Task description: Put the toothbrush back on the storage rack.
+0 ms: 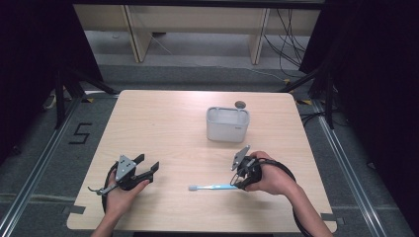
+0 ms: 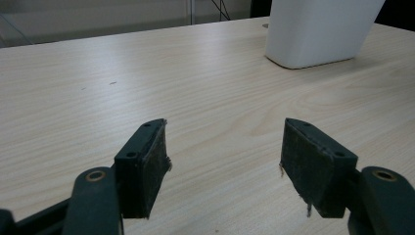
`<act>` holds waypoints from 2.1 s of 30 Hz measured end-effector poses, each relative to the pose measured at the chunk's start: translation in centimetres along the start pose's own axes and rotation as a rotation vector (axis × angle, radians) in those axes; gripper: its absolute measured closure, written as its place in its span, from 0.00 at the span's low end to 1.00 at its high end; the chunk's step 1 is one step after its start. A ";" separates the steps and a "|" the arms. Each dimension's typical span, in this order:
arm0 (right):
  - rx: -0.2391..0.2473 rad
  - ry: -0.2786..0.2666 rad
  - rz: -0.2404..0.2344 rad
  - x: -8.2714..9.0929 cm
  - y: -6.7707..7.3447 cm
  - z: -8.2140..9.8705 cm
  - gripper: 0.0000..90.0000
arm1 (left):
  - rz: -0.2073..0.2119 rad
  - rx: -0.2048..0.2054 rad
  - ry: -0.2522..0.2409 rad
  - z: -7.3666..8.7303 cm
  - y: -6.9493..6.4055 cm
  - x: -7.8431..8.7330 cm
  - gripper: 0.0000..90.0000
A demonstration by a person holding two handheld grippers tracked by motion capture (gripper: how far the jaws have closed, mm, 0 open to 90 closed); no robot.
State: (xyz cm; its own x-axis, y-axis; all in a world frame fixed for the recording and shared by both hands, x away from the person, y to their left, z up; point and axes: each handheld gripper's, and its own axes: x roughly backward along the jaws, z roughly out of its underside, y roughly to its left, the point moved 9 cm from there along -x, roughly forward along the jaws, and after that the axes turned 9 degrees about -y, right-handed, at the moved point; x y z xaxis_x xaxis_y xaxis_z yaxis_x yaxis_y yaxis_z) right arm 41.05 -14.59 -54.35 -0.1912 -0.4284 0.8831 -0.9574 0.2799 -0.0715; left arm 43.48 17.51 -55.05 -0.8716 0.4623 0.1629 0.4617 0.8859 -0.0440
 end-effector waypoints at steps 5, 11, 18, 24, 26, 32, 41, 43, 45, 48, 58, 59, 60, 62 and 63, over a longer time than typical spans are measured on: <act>0.016 0.066 -0.010 -0.3 0.5 -0.7 0.58 | 0.002 0.005 -0.007 0.0 0.0 -0.1 0.37; 0.148 0.122 -0.046 -1.2 0.6 -1.5 0.61 | 0.004 0.003 -0.008 0.0 0.0 0.0 0.37; 0.206 0.162 -0.083 -2.1 1.2 -2.0 0.67 | 0.000 0.008 0.000 0.0 0.0 0.0 0.37; 0.227 0.190 -0.110 -2.6 1.5 -1.9 0.73 | 0.003 0.008 -0.004 0.0 -0.1 -0.1 0.37; 0.234 0.194 -0.104 -2.6 1.5 -2.0 0.73 | 0.005 0.009 -0.005 0.0 -0.1 -0.1 0.37; 0.266 0.198 -0.135 -3.1 1.7 -2.4 0.77 | 0.005 0.015 0.005 0.0 -0.1 0.0 0.37; 0.276 0.213 -0.145 -3.5 1.7 -2.5 0.80 | 0.008 0.017 0.000 0.0 -0.1 -0.1 0.37; 0.286 0.225 -0.155 -3.6 1.7 -2.6 0.81 | 0.004 0.015 0.009 0.1 -0.1 0.0 0.37; 0.281 0.246 -0.159 -3.6 1.8 -2.7 0.82 | 0.006 0.016 0.009 0.1 -0.1 0.0 0.37; 0.287 0.274 -0.179 -3.7 1.9 -2.9 0.84 | 0.005 0.017 0.009 0.1 -0.1 0.0 0.37; 0.325 0.277 -0.195 -4.2 1.9 -3.3 0.88 | 0.013 0.022 0.000 0.0 -0.2 -0.1 0.37; 0.319 0.294 -0.192 -4.0 1.9 -3.2 0.88 | 0.013 0.023 -0.001 0.0 -0.2 -0.1 0.37; 0.319 0.294 -0.192 -4.0 1.9 -3.2 0.88 | 0.013 0.023 -0.001 0.0 -0.2 -0.1 0.37; 0.277 0.267 -0.176 -3.8 2.1 -3.2 0.88 | 0.011 0.022 0.003 0.0 -0.2 -0.1 0.37; 0.284 0.233 -0.179 -3.9 2.0 -3.3 0.88 | 0.012 0.023 -0.001 0.0 -0.2 -0.1 0.37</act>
State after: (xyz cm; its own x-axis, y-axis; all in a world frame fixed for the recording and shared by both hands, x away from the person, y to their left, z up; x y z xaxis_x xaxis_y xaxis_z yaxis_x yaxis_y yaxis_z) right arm 40.60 -9.55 -56.47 0.0064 -0.2337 0.9723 -0.9990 -0.0438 -0.0040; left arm 43.46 17.30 -55.08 -0.8663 0.4728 0.1613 0.4681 0.8810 -0.0685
